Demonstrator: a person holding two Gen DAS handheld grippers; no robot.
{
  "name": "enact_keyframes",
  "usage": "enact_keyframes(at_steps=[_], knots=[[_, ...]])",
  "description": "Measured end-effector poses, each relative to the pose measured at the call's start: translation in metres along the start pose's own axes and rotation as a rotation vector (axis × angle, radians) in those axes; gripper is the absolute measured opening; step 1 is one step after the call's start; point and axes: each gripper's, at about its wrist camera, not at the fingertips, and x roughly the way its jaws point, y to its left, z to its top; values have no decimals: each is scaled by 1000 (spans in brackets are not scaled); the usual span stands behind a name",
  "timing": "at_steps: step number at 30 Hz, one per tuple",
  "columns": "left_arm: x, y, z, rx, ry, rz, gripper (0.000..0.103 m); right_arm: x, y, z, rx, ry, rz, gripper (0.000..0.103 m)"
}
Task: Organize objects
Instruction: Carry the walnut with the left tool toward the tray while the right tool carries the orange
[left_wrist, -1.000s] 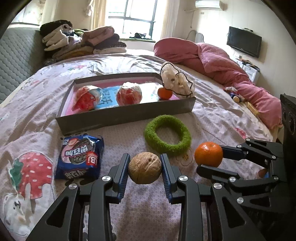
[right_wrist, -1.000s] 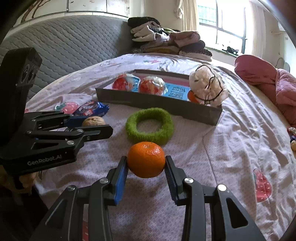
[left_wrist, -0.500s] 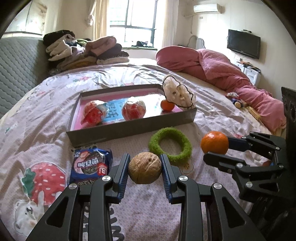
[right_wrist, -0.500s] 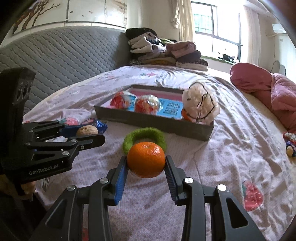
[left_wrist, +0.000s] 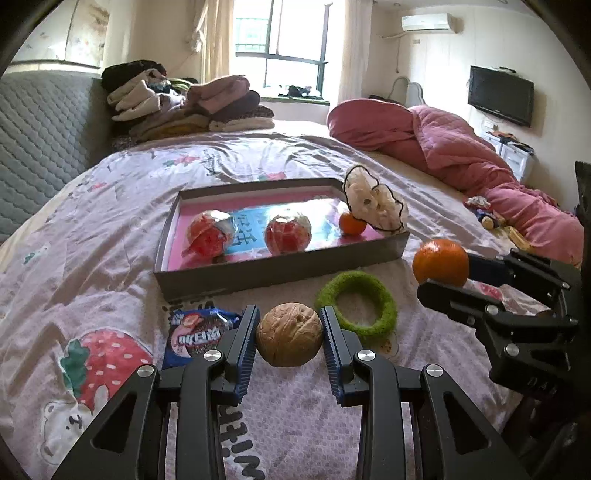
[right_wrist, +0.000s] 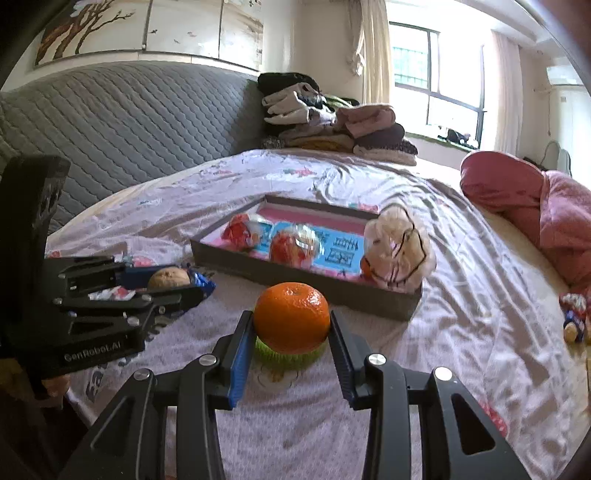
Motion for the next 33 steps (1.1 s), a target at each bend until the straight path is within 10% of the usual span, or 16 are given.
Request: enact_keyframes(at_steps=[33], knots=[[-10, 14, 52, -10, -104, 52, 34, 8, -14, 54, -24, -109, -20, 40]])
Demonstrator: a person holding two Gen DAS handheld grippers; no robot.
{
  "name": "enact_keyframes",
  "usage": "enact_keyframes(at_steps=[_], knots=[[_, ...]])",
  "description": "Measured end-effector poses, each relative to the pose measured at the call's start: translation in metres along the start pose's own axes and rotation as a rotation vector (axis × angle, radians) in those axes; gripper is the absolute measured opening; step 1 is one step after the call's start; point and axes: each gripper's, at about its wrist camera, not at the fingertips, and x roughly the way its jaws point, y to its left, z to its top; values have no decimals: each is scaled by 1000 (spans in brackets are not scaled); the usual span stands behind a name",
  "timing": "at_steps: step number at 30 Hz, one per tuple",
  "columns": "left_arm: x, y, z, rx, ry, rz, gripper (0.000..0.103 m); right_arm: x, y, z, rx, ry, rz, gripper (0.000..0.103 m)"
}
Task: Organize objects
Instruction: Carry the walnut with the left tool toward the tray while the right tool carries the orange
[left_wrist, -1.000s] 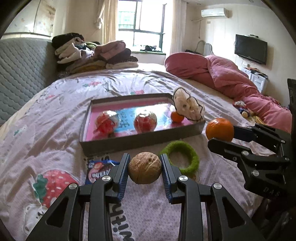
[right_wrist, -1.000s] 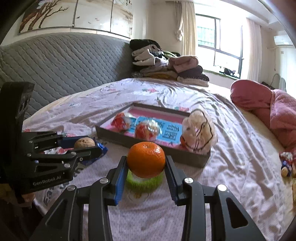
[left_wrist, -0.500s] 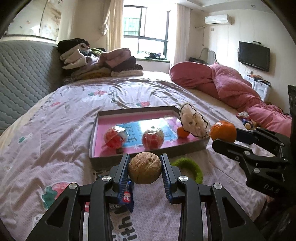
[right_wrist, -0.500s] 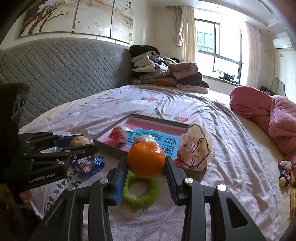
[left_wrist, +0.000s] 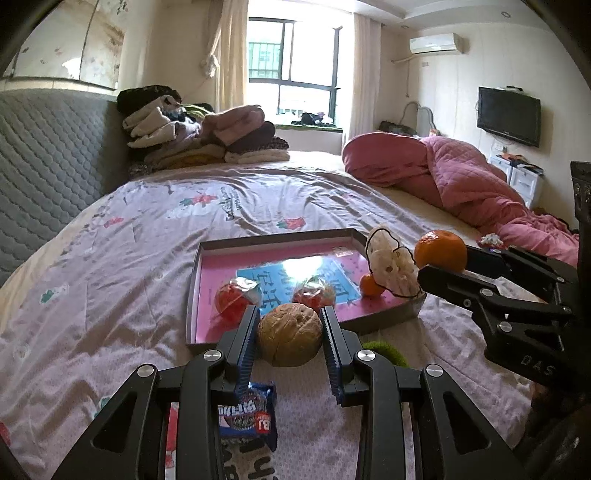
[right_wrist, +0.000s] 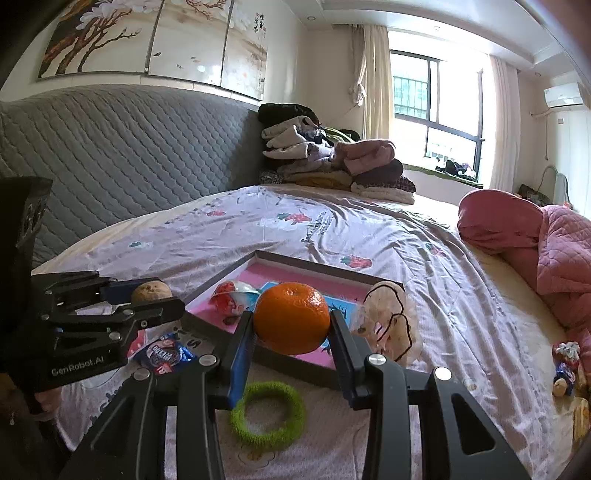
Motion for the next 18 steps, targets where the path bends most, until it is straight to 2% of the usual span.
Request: enact_keyframes(at_steps=[12, 18], knots=[[10, 3, 31, 22, -44, 0, 34, 12, -9, 18, -8, -38, -39, 40], [20, 9, 39, 18, -37, -7, 34, 17, -15, 23, -4, -48, -55, 40]])
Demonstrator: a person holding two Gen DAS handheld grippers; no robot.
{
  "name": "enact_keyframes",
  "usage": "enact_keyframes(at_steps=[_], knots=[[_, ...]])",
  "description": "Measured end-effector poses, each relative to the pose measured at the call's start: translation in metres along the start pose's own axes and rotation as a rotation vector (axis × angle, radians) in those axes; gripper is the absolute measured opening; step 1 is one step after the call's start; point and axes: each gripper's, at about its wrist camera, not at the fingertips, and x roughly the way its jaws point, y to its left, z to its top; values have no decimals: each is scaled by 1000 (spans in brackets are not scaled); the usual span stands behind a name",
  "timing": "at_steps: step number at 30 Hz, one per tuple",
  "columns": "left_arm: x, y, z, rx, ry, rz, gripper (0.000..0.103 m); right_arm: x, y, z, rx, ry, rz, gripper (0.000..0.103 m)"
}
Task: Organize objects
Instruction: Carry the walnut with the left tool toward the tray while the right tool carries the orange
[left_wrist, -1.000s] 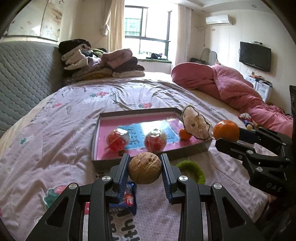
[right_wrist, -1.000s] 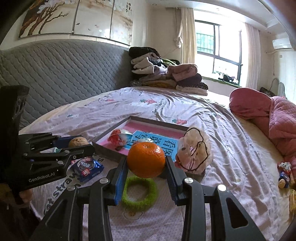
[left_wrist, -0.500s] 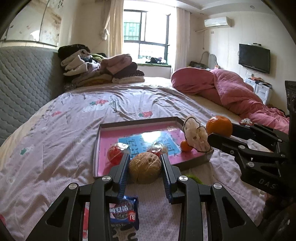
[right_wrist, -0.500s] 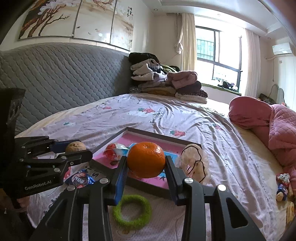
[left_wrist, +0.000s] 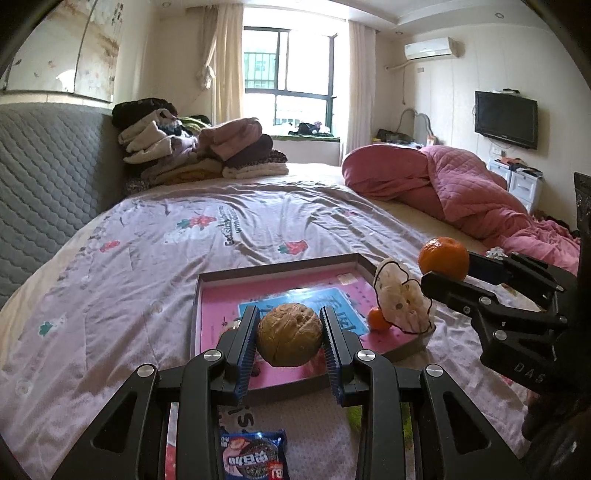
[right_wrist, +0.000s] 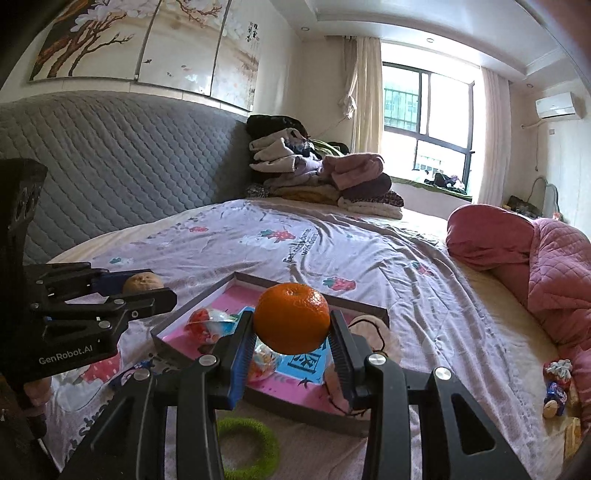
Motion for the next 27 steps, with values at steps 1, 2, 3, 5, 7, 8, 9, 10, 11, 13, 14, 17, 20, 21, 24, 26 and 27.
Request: enact_keyframes(at_steps=[1, 2, 3, 5, 7, 8, 9, 10, 11, 13, 14, 17, 20, 21, 24, 26, 27], knots=[[1, 1, 1, -2, 2, -2, 34, 0, -1, 0, 1, -1, 0, 40], [3, 2, 2, -6, 4, -4, 34, 1, -2, 1, 5, -2, 1, 40], [4, 4, 4, -11, 7, -8, 34, 2, -3, 2, 7, -2, 1, 40], [6, 6, 7, -21, 6, -21, 34, 5, -6, 4, 13, -4, 0, 40], [7, 9, 11, -21, 1, -22, 34, 7, -8, 6, 15, -4, -3, 40], [8, 9, 13, -21, -3, -19, 34, 8, -8, 6, 14, -4, -4, 40], [10, 10, 15, -20, -8, -18, 34, 10, -9, 7, 13, -2, -5, 40], [11, 10, 17, -19, -9, -18, 34, 11, -10, 8, 13, -2, -8, 40], [13, 12, 19, -21, -10, -19, 34, 13, -10, 8, 13, -2, -8, 40], [16, 14, 22, -24, -10, -18, 34, 15, -12, 9, 12, -1, -12, 40], [18, 15, 23, -24, -11, -16, 34, 16, -13, 9, 12, -2, -13, 40], [27, 19, 26, -22, -14, -6, 34, 22, -14, 11, 10, 7, -15, 40], [39, 22, 25, -28, 3, 0, 34, 32, -15, 9, 11, 28, -13, 40], [44, 23, 23, -29, 12, 4, 34, 35, -16, 7, 12, 36, -11, 40], [57, 25, 16, -31, 41, 8, 34, 44, -19, 0, 19, 72, -7, 40], [65, 24, 11, -27, 60, 13, 34, 48, -21, -3, 23, 87, -5, 40], [69, 24, 8, -25, 70, 15, 34, 50, -22, -5, 23, 95, -4, 40]])
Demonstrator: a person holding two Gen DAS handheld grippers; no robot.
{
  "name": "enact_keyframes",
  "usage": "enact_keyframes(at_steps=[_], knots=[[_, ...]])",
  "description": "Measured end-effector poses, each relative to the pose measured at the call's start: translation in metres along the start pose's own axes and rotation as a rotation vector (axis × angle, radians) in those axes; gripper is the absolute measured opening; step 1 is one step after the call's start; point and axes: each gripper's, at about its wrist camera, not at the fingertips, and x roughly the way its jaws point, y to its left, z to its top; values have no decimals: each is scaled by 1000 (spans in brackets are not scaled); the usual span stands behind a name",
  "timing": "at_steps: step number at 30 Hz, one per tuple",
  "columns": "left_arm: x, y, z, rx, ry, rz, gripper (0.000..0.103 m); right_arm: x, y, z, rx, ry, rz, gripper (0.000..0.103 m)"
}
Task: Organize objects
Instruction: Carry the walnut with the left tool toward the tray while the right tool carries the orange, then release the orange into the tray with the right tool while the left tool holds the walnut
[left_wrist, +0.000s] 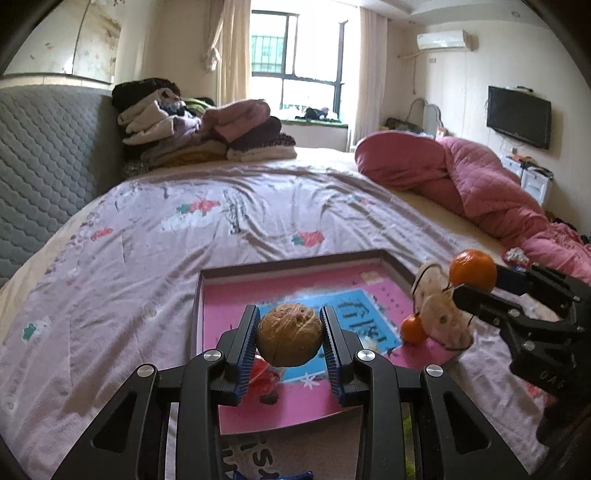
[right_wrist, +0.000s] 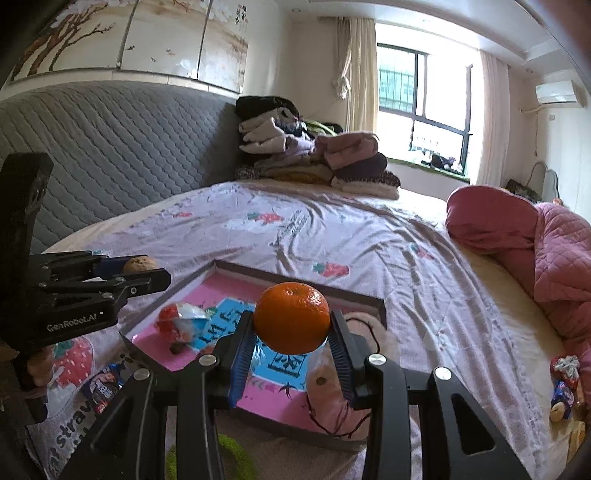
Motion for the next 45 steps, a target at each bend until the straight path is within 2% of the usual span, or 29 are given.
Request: enact_keyframes(at_steps=[16, 45], knots=[[35, -11, -29, 41, 109, 4, 34, 28, 4, -24, 11, 121, 20, 40], [55, -9, -41, 43, 192, -13, 34, 56, 4, -41, 18, 226, 33, 40]])
